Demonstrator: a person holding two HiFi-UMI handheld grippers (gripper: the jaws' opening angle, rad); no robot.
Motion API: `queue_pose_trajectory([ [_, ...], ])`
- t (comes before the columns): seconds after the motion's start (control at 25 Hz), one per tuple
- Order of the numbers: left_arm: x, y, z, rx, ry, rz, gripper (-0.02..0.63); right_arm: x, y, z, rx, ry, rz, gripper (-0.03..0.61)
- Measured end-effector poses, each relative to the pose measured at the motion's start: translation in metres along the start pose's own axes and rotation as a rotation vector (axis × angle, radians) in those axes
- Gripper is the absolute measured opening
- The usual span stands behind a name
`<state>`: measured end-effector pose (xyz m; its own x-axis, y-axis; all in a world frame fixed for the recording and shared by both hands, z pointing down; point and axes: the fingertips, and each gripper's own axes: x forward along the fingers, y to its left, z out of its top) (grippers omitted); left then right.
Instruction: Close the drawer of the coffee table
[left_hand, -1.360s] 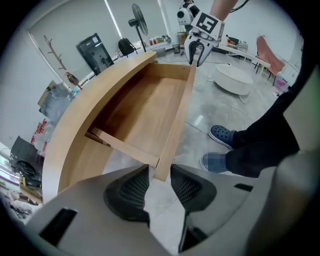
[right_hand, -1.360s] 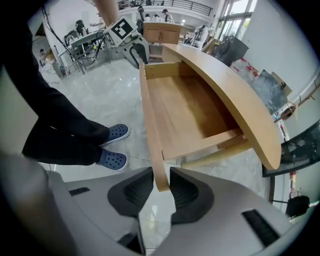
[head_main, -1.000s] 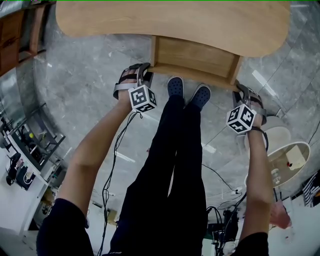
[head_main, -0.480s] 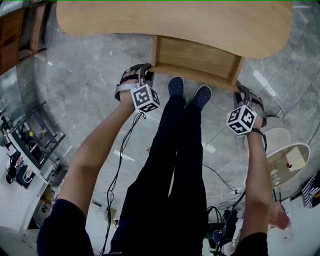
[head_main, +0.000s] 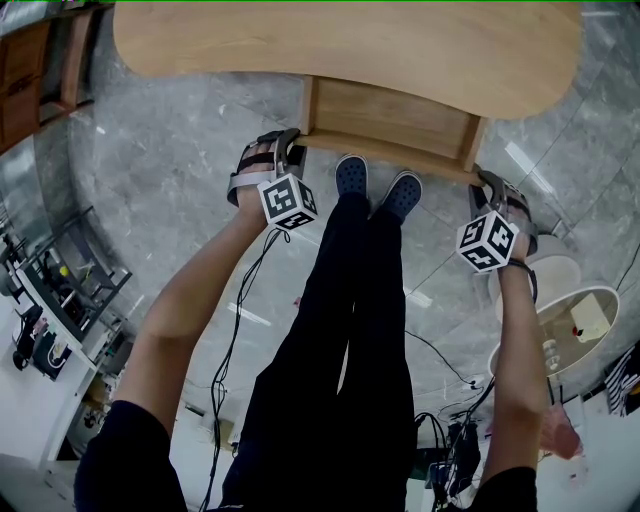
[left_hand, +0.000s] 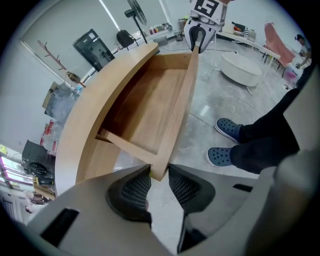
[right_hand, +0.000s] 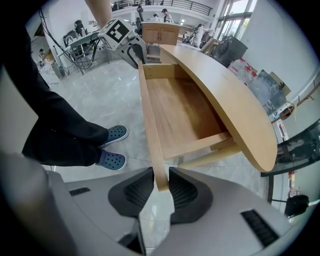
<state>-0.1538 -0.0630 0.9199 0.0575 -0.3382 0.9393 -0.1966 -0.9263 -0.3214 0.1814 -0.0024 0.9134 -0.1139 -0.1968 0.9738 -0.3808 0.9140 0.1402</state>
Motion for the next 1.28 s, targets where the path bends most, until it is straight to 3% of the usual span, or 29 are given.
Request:
queue_pose_trajectory([
  [0.44,0.01,0.046,0.014,-0.052,-0.003,0.035,0.127,0.001,-0.045,0.012,0.053,-0.009,-0.03,0.104],
  [1.28,0.02,0.04,0.013,-0.137,-0.006,0.027,0.129,0.01,-0.041,0.008,0.108,-0.032,-0.047,0.11],
])
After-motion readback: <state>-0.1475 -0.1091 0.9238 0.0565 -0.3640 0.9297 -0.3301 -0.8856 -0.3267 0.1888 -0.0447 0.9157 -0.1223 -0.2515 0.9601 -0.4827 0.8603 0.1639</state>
